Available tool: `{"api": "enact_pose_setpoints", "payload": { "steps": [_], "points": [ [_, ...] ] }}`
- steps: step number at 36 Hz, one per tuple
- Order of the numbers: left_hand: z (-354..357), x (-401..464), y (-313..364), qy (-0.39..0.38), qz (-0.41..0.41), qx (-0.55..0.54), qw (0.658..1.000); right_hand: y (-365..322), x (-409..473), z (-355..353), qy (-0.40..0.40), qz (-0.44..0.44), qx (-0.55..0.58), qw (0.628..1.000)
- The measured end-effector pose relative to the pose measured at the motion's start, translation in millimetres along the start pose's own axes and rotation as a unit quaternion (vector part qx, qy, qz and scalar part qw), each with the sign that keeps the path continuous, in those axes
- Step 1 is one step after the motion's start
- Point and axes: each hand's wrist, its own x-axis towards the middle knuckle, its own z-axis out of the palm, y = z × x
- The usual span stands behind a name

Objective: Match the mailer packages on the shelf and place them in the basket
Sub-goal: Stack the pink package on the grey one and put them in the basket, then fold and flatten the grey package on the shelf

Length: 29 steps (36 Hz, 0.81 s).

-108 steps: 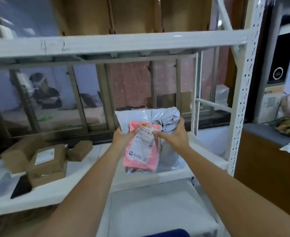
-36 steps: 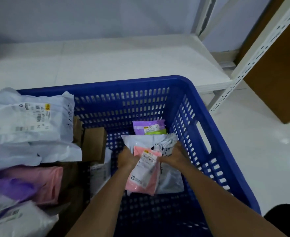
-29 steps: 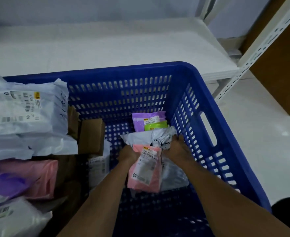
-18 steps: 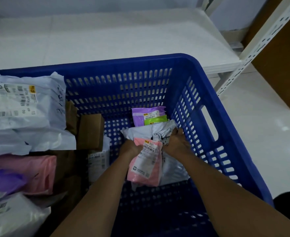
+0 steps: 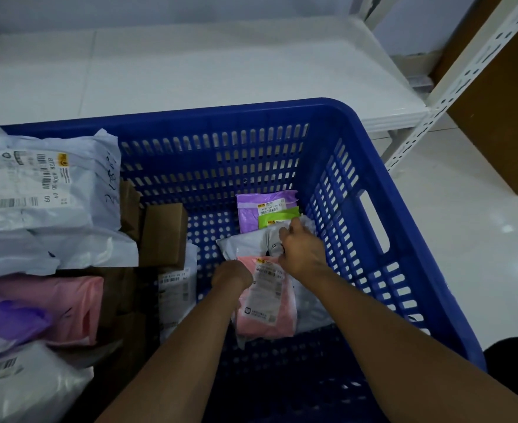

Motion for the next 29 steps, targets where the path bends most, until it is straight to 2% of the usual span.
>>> {"api": "enact_pose_setpoints", "payload": {
  "steps": [4,10,13,18,21,29],
  "points": [
    [-3.1,-1.1,5.7,-0.012,0.022,-0.020,0.999,2.5,1.0,2.7,-0.025,0.004,0.014,1.000],
    [-10.9,-6.5,13.3,-0.051,-0.014,-0.049,0.997,4.6,-1.1,1.9,-0.039,-0.004,0.024,0.999],
    [-19.6,-16.1,6.9,-0.055,-0.014,0.023,0.998,7.2,-1.8,-1.8,-0.064,-0.018,0.037,0.997],
    [-39.8,-34.9,1.7,0.073,0.070,0.049,0.994,11.0,-8.4,-18.0,-0.099,-0.002,0.050,0.994],
    [-61.0,-50.7,-0.2,0.123,0.117,0.050,0.984,7.4,-12.4,-32.3,-0.100,0.013,0.062,0.993],
    [-139.5,-130.0,15.4,0.231,0.272,0.066,0.932,-40.3,-18.0,-105.3,-0.080,0.036,0.099,0.991]
  ]
}}
